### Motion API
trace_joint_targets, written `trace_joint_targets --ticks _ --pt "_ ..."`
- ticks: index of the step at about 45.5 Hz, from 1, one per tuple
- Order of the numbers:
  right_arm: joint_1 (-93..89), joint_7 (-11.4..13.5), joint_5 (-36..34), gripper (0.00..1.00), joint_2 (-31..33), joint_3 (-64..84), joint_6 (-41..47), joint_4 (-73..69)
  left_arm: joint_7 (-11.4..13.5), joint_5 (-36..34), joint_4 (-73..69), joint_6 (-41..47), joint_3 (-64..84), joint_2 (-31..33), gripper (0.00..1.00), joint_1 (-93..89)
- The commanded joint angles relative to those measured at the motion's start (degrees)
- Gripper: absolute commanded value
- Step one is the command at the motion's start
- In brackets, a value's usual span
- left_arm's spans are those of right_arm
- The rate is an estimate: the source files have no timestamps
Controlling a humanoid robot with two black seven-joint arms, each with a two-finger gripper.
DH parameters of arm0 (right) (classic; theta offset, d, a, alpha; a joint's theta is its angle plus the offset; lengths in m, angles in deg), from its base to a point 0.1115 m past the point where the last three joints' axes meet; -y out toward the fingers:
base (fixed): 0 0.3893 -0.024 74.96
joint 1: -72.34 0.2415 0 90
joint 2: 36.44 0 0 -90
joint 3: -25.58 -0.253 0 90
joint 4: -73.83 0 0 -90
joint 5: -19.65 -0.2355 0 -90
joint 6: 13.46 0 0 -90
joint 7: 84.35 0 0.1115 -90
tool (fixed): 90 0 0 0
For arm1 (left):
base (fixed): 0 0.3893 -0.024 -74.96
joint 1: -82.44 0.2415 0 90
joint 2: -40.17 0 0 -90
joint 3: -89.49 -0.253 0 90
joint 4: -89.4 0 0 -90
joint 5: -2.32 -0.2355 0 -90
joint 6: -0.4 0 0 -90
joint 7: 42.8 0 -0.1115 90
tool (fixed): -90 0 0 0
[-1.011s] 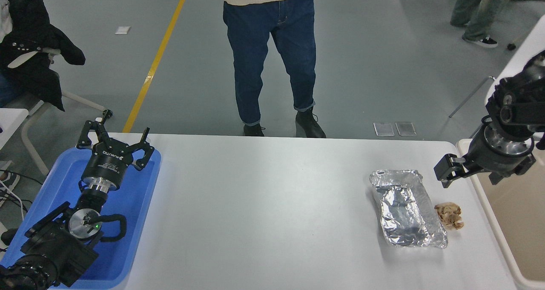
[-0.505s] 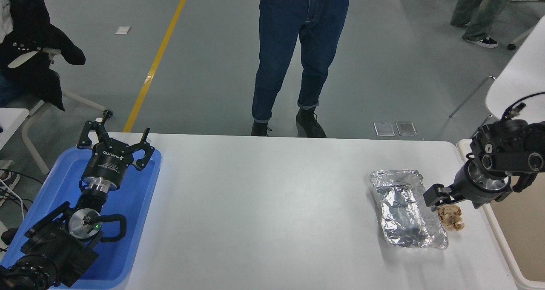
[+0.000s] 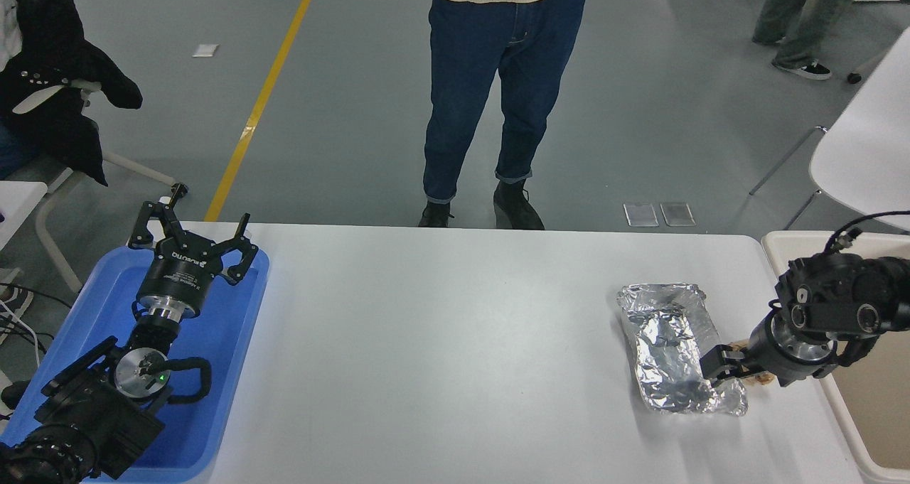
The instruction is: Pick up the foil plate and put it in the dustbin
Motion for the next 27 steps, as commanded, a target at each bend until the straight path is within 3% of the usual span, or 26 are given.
trace_joint_targets --ticks 1,21,27 --pt "-3.98 0.01 -0.13 1.00 -0.76 -1.50 -1.17 3.70 0.00 0.00 0.00 0.00 0.00 0.00 1.00 0.00" --pt "-8.20 0.10 -0.39 0.98 -1.99 -4.84 -4.69 7.12 0.00 0.00 0.00 0.00 0.00 0.00 1.00 0.00" --pt "-8.82 0.10 -1.44 0.86 -1.99 -4.93 -4.87 7.21 0.00 0.00 0.00 0.00 0.00 0.00 1.00 0.00"
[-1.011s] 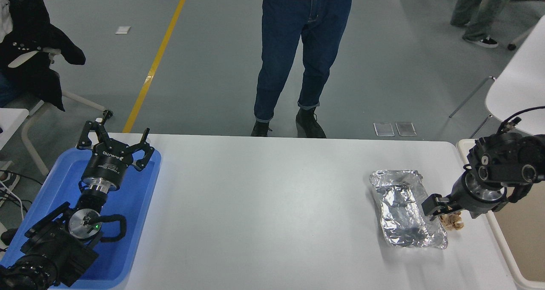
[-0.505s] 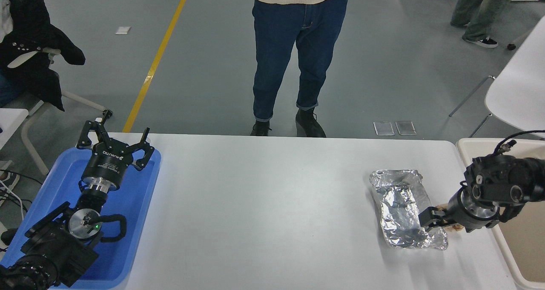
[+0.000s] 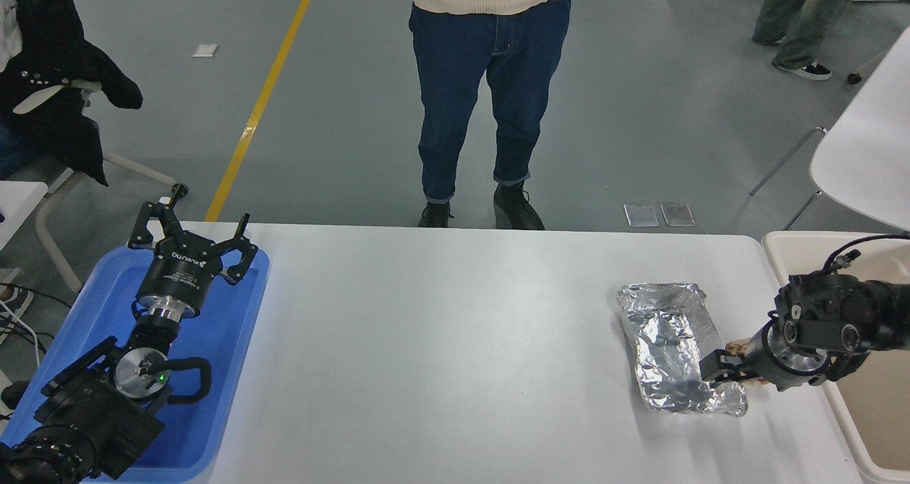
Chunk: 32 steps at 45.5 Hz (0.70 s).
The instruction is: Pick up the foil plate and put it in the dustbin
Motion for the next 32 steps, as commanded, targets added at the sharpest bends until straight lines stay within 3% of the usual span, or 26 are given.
trace_joint_targets --ticks 1,7,14,26,32 --pt "-2.14 0.02 -1.41 0.83 -0.29 -1.48 -1.39 0.99 -0.01 0.00 0.00 0.00 0.00 0.00 1.00 0.00" --pt "-2.23 0.02 -3.17 0.64 -0.29 -1.83 -1.56 1.34 -0.01 0.00 0.00 0.00 0.00 0.00 1.00 0.00" --pt "-2.32 0.11 -5.71 0.34 -0.29 -1.83 -2.00 2.13 -0.01 0.00 0.00 0.00 0.00 0.00 1.00 0.00" --pt "-2.49 0.02 -8.53 0.00 -0.29 -1.83 -1.74 2.83 -0.01 0.00 0.00 0.00 0.00 0.00 1.00 0.00" --pt "-2.41 -0.24 -8.62 0.00 -0.29 -1.92 -0.77 0.73 -0.01 0.00 0.00 0.00 0.00 0.00 1.00 0.00"
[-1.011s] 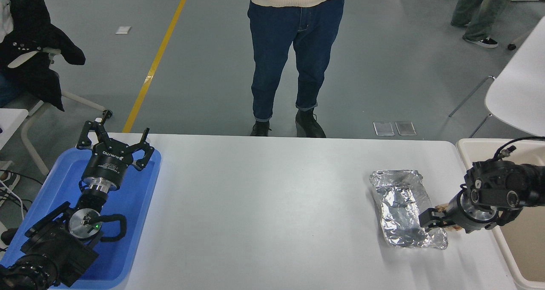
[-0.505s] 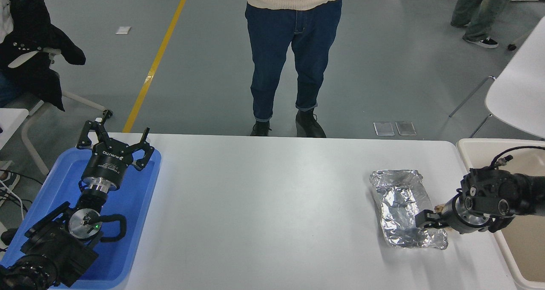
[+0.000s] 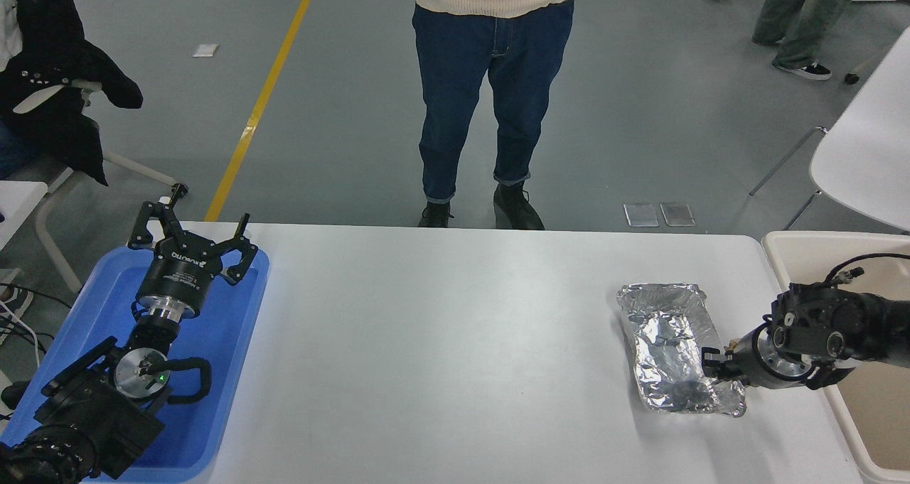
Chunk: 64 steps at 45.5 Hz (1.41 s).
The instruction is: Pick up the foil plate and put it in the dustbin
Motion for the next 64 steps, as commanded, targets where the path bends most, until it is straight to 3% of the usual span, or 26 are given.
trace_joint_targets --ticks 1,13,23,36,53,64 --pt "0.03 -0.44 -1.31 0.00 0.00 -0.33 1.29 -2.21 0.00 0.00 0.00 0.00 0.00 0.00 1.00 0.00" --pt "2.05 -0.35 -1.31 0.00 1.14 -3.41 5.51 -5.20 0.00 0.00 0.00 0.00 0.00 0.00 1.00 -0.09" --pt "11.62 -0.35 -1.31 0.00 7.46 -3.23 11.66 -12.40 0.00 0.00 0.00 0.00 0.00 0.00 1.00 -0.09" --pt "31.48 -0.35 -1.22 0.00 14.76 0.71 27.12 -20.94 -0.09 0.00 0.09 0.00 0.00 0.00 1.00 -0.09" --pt "64.18 -0.61 -4.03 0.00 14.76 17.33 27.31 -24.10 -0.09 0.00 0.09 0.00 0.00 0.00 1.00 -0.09" --pt "75.62 -0.61 -7.02 0.00 14.15 22.52 27.31 -24.10 -0.09 0.00 0.09 0.00 0.00 0.00 1.00 -0.09"
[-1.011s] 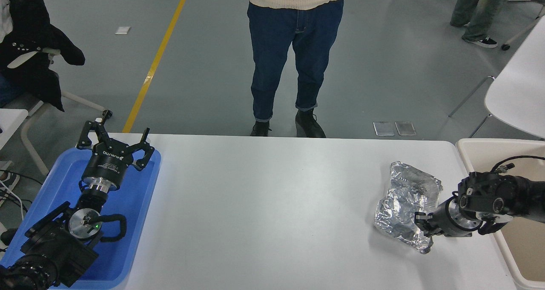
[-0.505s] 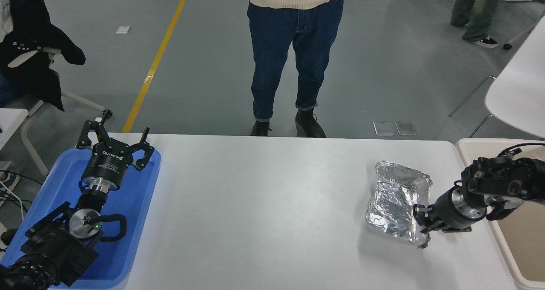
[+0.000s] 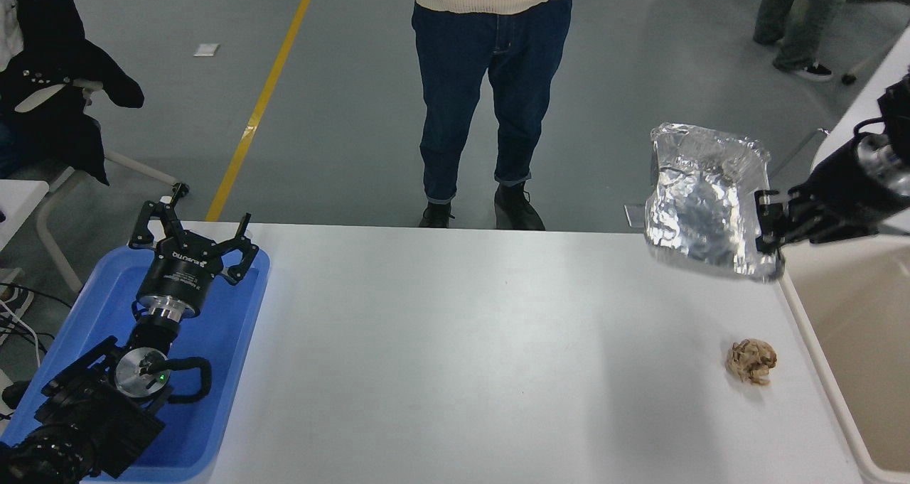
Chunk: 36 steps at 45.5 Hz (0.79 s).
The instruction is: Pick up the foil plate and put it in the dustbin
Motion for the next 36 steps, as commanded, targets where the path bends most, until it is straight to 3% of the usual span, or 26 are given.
trace_joint_targets --ticks 1,21,36 --pt "13.64 -0.01 -2.36 0.00 -0.19 5.76 0.63 -0.71 0.00 0.01 0.00 0.00 0.00 0.00 1.00 -0.01" --pt "11.53 -0.01 -2.27 0.00 0.52 10.67 0.63 0.17 0.00 0.01 0.00 0.00 0.00 0.00 1.00 -0.01" --pt "-0.50 -0.01 -1.13 0.00 14.31 16.66 0.63 17.03 0.00 0.01 0.00 0.00 0.00 0.00 1.00 0.08"
